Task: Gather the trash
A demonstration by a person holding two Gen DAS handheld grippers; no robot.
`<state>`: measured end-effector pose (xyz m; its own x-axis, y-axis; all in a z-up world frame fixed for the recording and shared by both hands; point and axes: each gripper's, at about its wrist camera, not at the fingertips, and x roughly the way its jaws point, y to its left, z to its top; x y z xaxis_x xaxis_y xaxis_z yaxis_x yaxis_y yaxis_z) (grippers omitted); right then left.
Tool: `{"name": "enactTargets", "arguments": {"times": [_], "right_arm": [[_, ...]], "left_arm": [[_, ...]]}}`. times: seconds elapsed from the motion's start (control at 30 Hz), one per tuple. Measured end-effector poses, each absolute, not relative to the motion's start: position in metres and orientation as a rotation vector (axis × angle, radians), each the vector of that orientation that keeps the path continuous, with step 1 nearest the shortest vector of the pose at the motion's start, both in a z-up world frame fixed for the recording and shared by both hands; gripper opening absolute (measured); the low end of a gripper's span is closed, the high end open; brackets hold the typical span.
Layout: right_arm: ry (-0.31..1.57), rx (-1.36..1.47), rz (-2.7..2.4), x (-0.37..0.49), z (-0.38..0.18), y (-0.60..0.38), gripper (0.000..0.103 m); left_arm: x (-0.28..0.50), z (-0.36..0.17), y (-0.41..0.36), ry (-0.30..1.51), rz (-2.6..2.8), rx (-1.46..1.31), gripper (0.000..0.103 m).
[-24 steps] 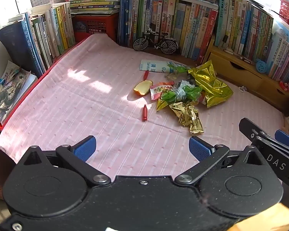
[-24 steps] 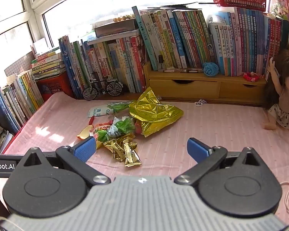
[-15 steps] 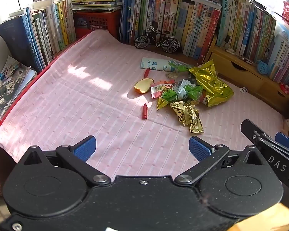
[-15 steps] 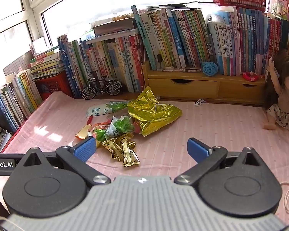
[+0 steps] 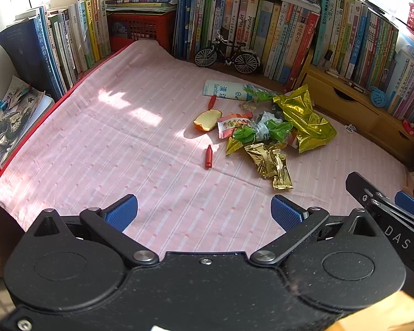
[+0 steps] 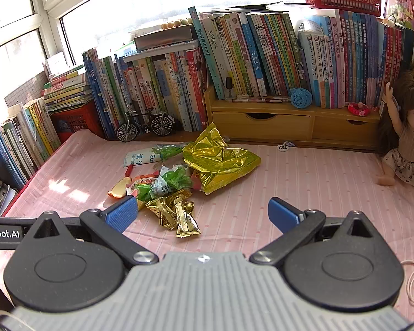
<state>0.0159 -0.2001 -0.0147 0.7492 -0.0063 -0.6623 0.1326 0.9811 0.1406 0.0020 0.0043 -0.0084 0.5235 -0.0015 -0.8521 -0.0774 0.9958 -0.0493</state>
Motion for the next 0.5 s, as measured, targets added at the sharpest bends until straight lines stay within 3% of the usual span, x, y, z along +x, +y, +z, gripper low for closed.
{"name": "enactTargets", "arguments": {"times": [0.5], "right_arm": [[0.722,0.176,-0.076,0.0151,-0.0139,-0.1975,0.103]], "left_arm": [[0.0001,-0.0106,0.0037,1.022,0.047,-0.091,0.103]]}}
